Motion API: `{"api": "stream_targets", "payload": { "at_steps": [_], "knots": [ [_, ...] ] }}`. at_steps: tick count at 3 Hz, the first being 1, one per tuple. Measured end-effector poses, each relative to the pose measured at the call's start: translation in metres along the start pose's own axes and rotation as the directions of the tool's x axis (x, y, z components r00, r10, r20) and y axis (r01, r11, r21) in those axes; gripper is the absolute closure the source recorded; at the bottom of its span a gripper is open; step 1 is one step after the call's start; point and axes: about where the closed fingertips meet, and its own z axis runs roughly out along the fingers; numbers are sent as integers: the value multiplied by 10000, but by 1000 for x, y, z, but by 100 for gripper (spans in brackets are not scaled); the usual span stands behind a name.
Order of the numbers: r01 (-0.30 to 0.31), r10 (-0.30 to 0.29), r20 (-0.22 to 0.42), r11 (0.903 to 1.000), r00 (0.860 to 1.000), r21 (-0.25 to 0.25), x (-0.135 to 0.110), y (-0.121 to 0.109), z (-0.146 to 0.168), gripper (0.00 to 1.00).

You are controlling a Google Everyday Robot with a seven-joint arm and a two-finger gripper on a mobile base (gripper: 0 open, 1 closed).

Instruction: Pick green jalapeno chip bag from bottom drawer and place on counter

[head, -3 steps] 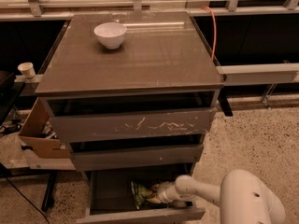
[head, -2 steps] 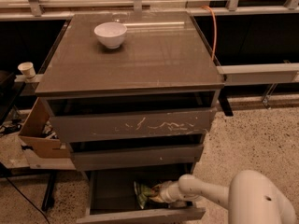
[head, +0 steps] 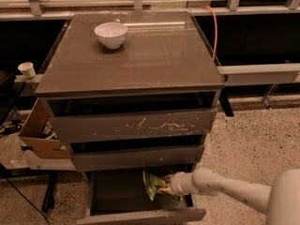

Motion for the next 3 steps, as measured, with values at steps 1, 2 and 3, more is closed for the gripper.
{"api": "stream_targets", "payload": {
  "at_steps": [1,2,3],
  "knots": [
    [907,-902,-130,9946,9958,504,-51,-10,-75,100],
    [908,-903,-129,9946,9958,503,-52,-10,-75,100],
    [893,-895,54,9957,9960,260,-75,-7,-96,100]
  ]
}}
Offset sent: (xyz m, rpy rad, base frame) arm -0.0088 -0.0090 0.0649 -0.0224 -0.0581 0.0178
